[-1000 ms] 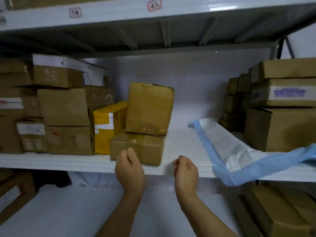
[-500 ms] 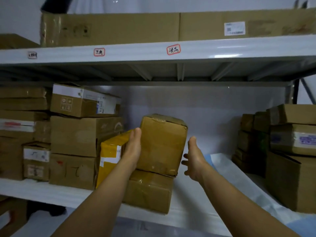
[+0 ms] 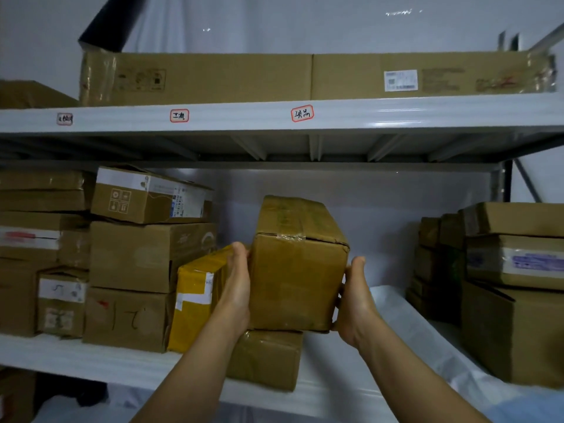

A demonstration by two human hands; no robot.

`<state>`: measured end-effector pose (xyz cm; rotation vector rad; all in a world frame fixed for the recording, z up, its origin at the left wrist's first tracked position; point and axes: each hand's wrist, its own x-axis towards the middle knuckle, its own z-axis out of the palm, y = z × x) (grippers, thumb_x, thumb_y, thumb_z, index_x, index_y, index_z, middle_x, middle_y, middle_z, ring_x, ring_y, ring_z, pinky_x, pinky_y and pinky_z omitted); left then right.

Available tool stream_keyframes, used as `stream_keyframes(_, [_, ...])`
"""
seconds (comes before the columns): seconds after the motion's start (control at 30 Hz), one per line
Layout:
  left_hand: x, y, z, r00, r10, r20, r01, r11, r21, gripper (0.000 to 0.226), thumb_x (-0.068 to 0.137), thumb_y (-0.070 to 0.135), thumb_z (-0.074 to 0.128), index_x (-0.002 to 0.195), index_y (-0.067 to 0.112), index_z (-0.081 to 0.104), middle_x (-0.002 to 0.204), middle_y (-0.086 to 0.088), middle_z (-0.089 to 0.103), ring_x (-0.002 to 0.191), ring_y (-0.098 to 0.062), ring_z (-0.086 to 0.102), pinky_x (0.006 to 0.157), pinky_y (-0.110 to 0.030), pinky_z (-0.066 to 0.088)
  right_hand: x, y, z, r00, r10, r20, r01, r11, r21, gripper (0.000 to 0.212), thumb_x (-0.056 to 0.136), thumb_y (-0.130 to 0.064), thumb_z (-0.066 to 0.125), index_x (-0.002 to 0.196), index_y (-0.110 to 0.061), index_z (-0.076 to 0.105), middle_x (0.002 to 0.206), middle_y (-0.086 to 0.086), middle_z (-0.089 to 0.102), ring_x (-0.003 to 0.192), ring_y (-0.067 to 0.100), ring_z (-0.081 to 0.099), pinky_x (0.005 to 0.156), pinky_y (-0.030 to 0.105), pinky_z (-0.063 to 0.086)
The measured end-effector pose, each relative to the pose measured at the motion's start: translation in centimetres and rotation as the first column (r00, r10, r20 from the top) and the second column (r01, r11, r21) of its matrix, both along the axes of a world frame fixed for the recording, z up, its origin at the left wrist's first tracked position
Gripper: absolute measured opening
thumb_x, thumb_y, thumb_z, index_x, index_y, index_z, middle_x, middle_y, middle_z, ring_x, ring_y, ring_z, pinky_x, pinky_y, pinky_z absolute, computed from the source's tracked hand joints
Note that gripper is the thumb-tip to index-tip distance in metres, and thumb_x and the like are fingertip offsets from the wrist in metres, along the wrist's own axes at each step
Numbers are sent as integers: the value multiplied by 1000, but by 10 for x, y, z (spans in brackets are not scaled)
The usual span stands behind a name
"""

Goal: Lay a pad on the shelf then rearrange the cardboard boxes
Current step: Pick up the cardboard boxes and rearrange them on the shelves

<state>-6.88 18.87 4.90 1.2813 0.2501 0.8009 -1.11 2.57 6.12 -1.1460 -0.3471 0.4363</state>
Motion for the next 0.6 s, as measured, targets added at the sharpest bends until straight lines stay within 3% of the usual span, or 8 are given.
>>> stream_keyframes(0.1, [-12, -5, -1, 999, -40, 28, 40, 999, -8, 123, 33, 102, 41, 142, 46, 30, 154, -1, 33, 138, -28, 37, 106, -60, 35, -23, -10, 2, 999, -43, -5, 43, 998, 36, 56, 89, -70, 16, 119, -37, 49, 141, 6, 46, 132, 30, 39, 94, 60, 36])
stream_keyframes(0.17, [-34, -17, 4, 997, -64, 41, 64, 998, -3, 113, 43, 98, 44, 140, 41, 34, 149, 0, 40, 134, -26, 42, 106, -57, 38, -37, -16, 1, 998, -63, -7, 64, 997, 52, 52, 89, -70, 18, 115, -37, 49, 138, 5, 48, 132, 30, 40, 85, 57, 37])
stream_keyframes(0.23, [-59, -31, 7, 995, -75, 65, 72, 996, 55, 66, 75, 81, 41, 121, 34, 44, 133, 3, 51, 122, -21, 49, 103, -51, 42, -53, -22, -2, 998, -63, -15, 64, 995, 78, 57, 88, -71, 20, 123, -38, 49, 130, 2, 49, 129, 28, 42, 80, 53, 37])
stream_keyframes(0.27, [-70, -37, 7, 995, -80, 63, 74, 994, 85, 38, 86, 70, 37, 108, 40, 46, 124, 6, 53, 115, -19, 52, 101, -48, 43, -60, -25, -5, 998, -63, -16, 65, 994, 94, 58, 86, -73, 22, 124, -38, 49, 124, 0, 50, 125, 27, 44, 81, 53, 37])
stream_keyframes(0.3, [-78, -39, 5, 995, -84, 56, 77, 992, 104, 27, 91, 63, 34, 104, 43, 46, 122, 6, 54, 114, -18, 52, 101, -47, 43, -67, -28, -7, 998, -69, -14, 70, 991, 113, 56, 85, -74, 23, 118, -39, 52, 120, -2, 52, 117, 24, 47, 82, 54, 37])
stream_keyframes(0.43, [-106, -54, -11, 996, -67, 63, 52, 977, 206, 39, 98, 50, 32, 134, 40, 45, 144, 5, 43, 133, -21, 41, 110, -51, 36, -91, -42, -16, 995, -95, -29, 99, 942, 320, 56, 87, -72, 23, 102, -38, 65, 108, -3, 66, 99, 22, 59, 84, 50, 45])
stream_keyframes(0.5, [-122, -65, -16, 994, 19, 104, -52, 943, 328, 31, 102, 31, 36, 126, 44, 52, 137, 15, 43, 135, -17, 36, 115, -47, 31, -101, -51, -22, 992, -107, -72, 127, 903, 410, 59, 86, -75, 23, 104, -38, 67, 118, 0, 66, 110, 27, 59, 96, 56, 42])
stream_keyframes(0.6, [-144, -83, -21, 986, 59, 156, -127, 870, 477, 40, 95, 17, 52, 104, 56, 55, 119, 28, 47, 131, -15, 37, 115, -44, 31, -114, -66, -37, 973, -130, -189, 198, 894, 402, 68, 80, -81, 22, 127, -42, 53, 136, 1, 55, 123, 35, 49, 102, 68, 27])
